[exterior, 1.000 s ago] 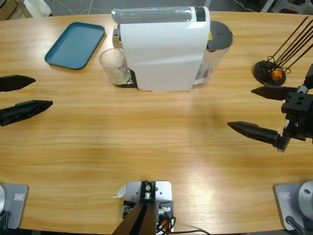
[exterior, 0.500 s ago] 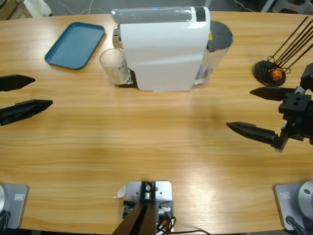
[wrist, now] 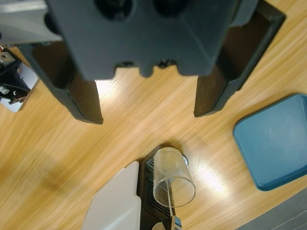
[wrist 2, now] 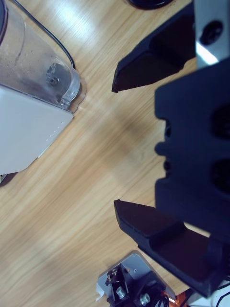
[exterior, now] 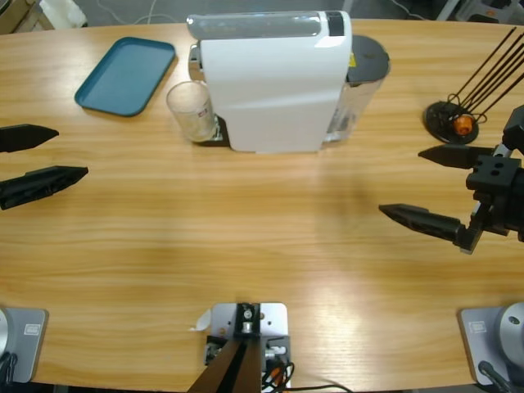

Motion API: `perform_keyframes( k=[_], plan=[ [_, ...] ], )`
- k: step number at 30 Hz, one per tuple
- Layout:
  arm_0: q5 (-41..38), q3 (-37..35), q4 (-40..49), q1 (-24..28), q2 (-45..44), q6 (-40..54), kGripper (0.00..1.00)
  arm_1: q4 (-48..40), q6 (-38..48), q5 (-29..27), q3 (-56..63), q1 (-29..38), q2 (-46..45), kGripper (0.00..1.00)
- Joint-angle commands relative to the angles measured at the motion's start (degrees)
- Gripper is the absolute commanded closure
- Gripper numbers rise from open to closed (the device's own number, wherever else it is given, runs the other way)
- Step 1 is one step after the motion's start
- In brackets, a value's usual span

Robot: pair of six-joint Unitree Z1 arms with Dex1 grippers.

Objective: Pour coffee

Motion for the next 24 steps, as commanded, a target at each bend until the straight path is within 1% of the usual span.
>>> perform_keyframes(
  k=[1, 9, 15, 24],
  plan=[
    [0.8, 1.9, -0.6, -0.5, 1.0, -0.4, 0.174, -0.8, 0.8, -0.6, 1.4, 0.6, 0.6, 0.0],
    [0.8, 2.0, -0.6, -0.5, 1.0, -0.4, 0.174, -0.9, 0.8, -0.7, 1.4, 0.6, 0.5, 0.0],
    [0.8, 1.9, -0.6, -0.5, 1.2, -0.4, 0.174, -1.0, 1.5, -2.7, 1.4, 0.6, 0.5, 0.0],
    [0.8, 1.7, -0.6, -0.5, 2.3, -0.5, 0.175, -0.2, 2.4, -3.6, 0.3, 0.6, 1.8, 0.0]
  ],
)
